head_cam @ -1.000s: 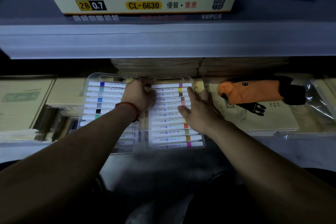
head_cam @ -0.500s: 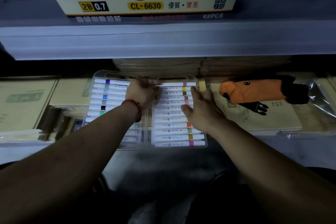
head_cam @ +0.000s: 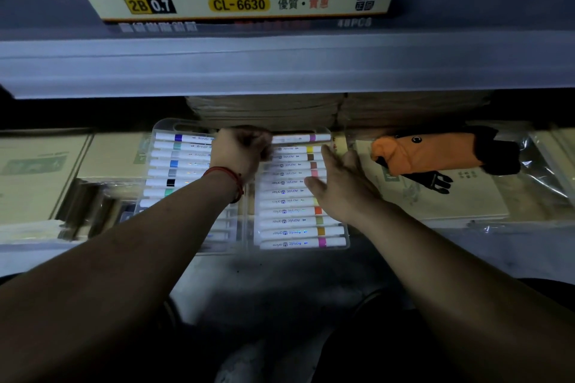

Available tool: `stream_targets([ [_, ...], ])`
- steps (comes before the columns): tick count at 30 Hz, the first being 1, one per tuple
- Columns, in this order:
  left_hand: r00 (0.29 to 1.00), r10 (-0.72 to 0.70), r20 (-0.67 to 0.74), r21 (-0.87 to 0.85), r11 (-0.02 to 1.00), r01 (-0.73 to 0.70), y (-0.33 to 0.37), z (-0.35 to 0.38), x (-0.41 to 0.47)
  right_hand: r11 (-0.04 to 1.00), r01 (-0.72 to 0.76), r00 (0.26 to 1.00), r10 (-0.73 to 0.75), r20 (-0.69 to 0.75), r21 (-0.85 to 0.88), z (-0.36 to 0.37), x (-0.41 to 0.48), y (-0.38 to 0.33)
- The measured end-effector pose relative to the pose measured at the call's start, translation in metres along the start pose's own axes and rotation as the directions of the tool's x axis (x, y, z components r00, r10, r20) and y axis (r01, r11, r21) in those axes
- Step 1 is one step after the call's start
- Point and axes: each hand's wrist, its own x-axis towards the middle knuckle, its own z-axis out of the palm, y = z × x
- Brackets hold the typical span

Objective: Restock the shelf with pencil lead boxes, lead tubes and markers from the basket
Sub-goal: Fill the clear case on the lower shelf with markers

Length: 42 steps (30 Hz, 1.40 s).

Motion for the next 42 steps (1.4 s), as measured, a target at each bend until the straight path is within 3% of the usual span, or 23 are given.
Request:
stream_targets([
  [6,0.995,-0.008,0.098,-0.104,0.994,0.018,0.008,-0.019,-0.018,1.0,-0.007,0.999,0.006,0.038,0.022,-0.003,-0.003,0.003],
  [12,0.992,-0.008,0.124,-0.124,0.992,0.024,0.006,-0.048,-0.045,0.98,0.087,0.967,-0.039,-0.251,0.181,-0.007,-0.014,-0.003],
  [16,0.992,-0.032,0.118,-0.148,0.988,0.049,0.002,-0.061,-0.05,0.906,0.226,0.93,-0.091,-0.355,0.359,-0.012,-0.025,-0.01],
  [21,0.978,-0.062,0.2,-0.184,0.978,0.099,0.006,-0.062,-0.051,0.779,0.215,0.94,-0.001,-0.341,0.589,-0.019,-0.04,-0.016],
  [25,0.964,-0.064,0.258,-0.179,0.977,0.113,0.007,-0.058,-0.052,0.632,0.098,0.976,0.09,-0.198,0.769,-0.037,-0.041,-0.01],
  [28,0.955,0.038,0.293,0.04,0.998,-0.052,0.01,-0.06,-0.045,0.595,-0.001,0.992,0.102,-0.074,0.804,-0.052,-0.032,-0.007],
  [30,0.933,0.14,0.331,0.233,0.946,-0.224,0.018,-0.063,-0.033,0.583,-0.037,0.996,0.085,-0.016,0.812,-0.063,-0.024,-0.007],
  [34,0.881,0.301,0.364,0.478,0.751,-0.454,0.033,-0.061,-0.013,0.661,-0.025,0.998,0.057,-0.017,0.75,-0.073,0.002,-0.006],
  [39,0.843,0.412,0.346,0.519,0.665,-0.537,0.012,-0.045,0.01,0.859,0.076,0.992,-0.013,-0.127,0.507,-0.057,0.037,0.006],
  [42,0.856,0.399,0.328,0.547,0.659,-0.516,0.002,-0.036,0.018,0.921,0.18,0.973,-0.115,-0.2,0.346,-0.045,0.055,0.015],
])
